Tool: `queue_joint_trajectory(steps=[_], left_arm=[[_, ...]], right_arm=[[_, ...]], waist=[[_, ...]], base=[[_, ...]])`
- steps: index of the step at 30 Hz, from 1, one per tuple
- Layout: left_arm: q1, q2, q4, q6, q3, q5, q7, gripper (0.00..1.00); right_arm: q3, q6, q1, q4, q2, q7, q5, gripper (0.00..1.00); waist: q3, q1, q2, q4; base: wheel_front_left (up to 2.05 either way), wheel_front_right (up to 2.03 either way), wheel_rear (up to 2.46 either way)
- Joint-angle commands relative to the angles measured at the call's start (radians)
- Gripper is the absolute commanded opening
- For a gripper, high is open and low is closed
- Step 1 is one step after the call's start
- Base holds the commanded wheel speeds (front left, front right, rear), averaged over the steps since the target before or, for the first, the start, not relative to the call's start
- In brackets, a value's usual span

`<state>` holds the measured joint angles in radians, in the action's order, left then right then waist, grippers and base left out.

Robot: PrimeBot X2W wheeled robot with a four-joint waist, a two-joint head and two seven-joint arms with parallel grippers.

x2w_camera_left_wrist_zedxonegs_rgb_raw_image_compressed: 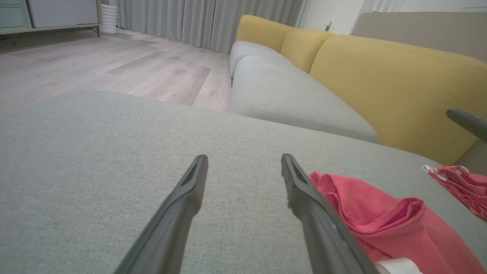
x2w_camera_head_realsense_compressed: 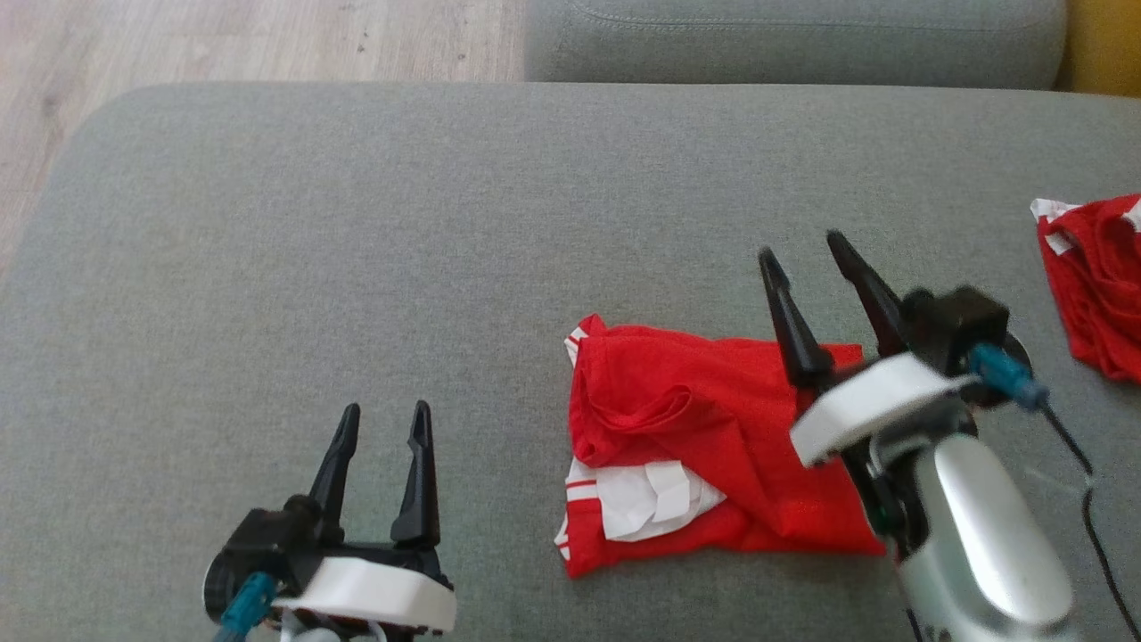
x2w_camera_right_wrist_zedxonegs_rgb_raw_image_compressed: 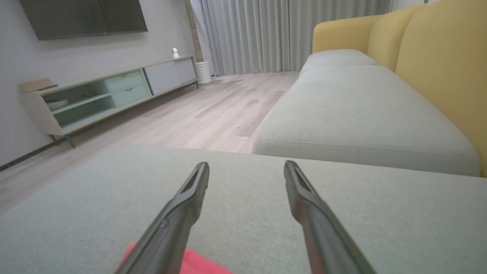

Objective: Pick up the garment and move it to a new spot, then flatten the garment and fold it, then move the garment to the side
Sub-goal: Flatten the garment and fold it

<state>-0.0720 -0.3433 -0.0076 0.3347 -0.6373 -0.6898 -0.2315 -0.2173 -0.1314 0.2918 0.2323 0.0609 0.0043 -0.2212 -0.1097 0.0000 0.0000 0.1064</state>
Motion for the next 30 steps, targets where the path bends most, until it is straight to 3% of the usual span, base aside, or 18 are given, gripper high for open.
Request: queue_joint_trajectory(steps=[1, 3, 4, 6, 8, 9, 17, 19, 30], left_arm=[[-0.029, -0.01, -0.033, 0.004, 0.03, 0.0, -0.008, 1.0], [-0.028, -0.01, -0.033, 0.004, 0.027, 0.0, -0.006, 1.0], [-0.028, -0.011, -0.033, 0.003, 0.026, 0.0, -0.006, 1.0], [-0.027, -0.012, -0.033, 0.003, 0.025, -0.001, -0.005, 1.0], [-0.026, -0.014, -0.034, 0.002, 0.024, -0.001, -0.004, 1.0], [-0.026, -0.016, -0.034, 0.002, 0.023, -0.001, -0.004, 1.0], [-0.031, -0.021, -0.037, 0.003, 0.015, 0.001, 0.004, 1.0], [-0.03, -0.023, -0.038, 0.005, 0.014, 0.001, 0.006, 1.0], [-0.033, -0.026, -0.04, 0.009, 0.021, -0.003, 0.003, 1.0]], right_arm=[[-0.002, 0.001, -0.02, -0.039, -0.011, -0.012, 0.037, 1.0], [0.014, 0.001, -0.053, -0.042, -0.006, -0.015, 0.079, 1.0], [0.017, 0.001, -0.071, -0.04, -0.002, -0.015, 0.094, 0.94], [0.014, 0.001, -0.103, -0.031, 0.003, -0.014, 0.108, 0.43], [-0.001, 0.001, -0.13, -0.015, 0.015, -0.011, 0.126, 0.1], [-0.01, 0.001, -0.138, -0.004, 0.021, -0.01, 0.133, 0.01], [-0.099, 0.001, -0.121, 0.159, 0.065, -0.019, 0.13, 0.0], [-0.167, 0.001, -0.105, 0.201, 0.072, -0.028, 0.115, 0.0], [-0.408, 0.001, -0.076, 0.206, 0.07, -0.047, 0.039, 0.0]], waist=[[0.002, 0.0, 0.0, -0.001], [0.005, 0.0, 0.0, -0.002], [0.006, 0.0, 0.0, -0.002], [0.008, 0.0, 0.0, -0.001], [0.008, 0.0, 0.0, -0.001], [0.008, 0.0, 0.0, -0.001], [0.008, 0.0, 0.0, 0.016], [0.007, 0.0, 0.0, 0.021], [0.001, 0.0, 0.0, 0.018]], base=[[0.0, 0.0, 0.0], [0.0, 0.0, 0.0], [0.0, 0.0, 0.0], [0.0, 0.0, 0.0], [0.0, 0.0, 0.0], [0.0, 0.0, 0.0], [0.0, 0.0, 0.0], [0.0, 0.0, 0.0], [0.0, 0.0, 0.0]])
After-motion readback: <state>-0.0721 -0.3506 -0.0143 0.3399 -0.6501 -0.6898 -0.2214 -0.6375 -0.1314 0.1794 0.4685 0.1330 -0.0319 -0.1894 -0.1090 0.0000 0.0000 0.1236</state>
